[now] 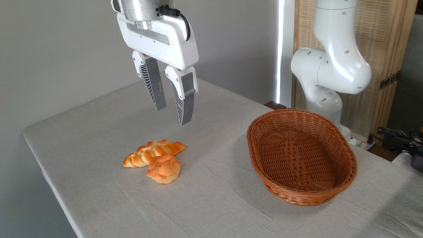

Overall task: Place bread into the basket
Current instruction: 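Move the open gripper toward the stacked bread rolls, then lower the gripper onto the small knotted roll and close on it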

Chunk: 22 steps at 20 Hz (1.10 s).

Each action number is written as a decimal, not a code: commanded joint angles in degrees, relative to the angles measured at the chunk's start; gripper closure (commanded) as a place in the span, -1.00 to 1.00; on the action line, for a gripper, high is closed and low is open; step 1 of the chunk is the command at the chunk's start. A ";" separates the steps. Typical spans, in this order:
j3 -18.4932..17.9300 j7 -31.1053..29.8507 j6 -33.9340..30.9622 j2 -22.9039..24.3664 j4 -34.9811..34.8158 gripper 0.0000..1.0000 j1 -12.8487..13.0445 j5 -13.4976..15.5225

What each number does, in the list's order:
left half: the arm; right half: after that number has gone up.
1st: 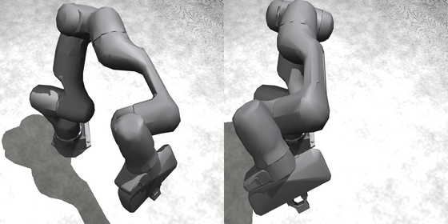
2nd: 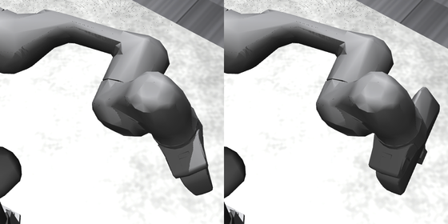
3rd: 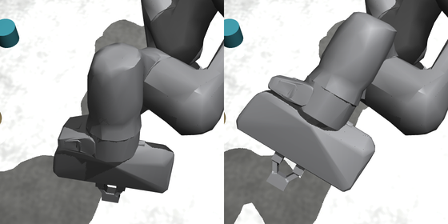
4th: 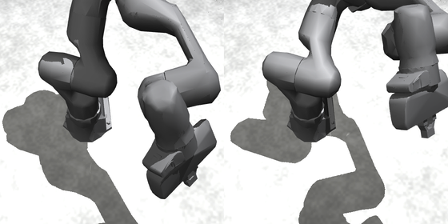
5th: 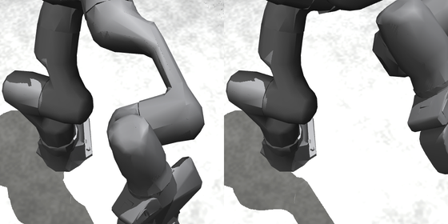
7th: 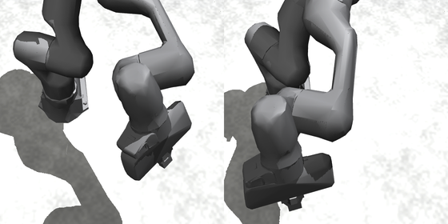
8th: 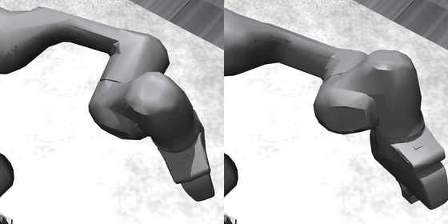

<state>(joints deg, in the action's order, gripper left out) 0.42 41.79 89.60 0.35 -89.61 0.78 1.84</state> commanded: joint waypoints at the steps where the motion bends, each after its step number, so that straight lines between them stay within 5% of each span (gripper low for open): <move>1: -0.77 0.66 -1.79 0.18 0.40 -1.00 0.46 -0.34; 12: 0.11 1.01 -1.01 0.27 -0.21 -1.00 0.45 0.01; 17: 6.25 0.39 6.19 0.18 -4.42 -1.00 0.72 0.45; 22: 6.27 1.10 6.82 -0.17 -6.18 -1.00 0.72 -0.95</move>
<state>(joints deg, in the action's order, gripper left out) 7.37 41.99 95.52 -0.06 -94.51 1.75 1.92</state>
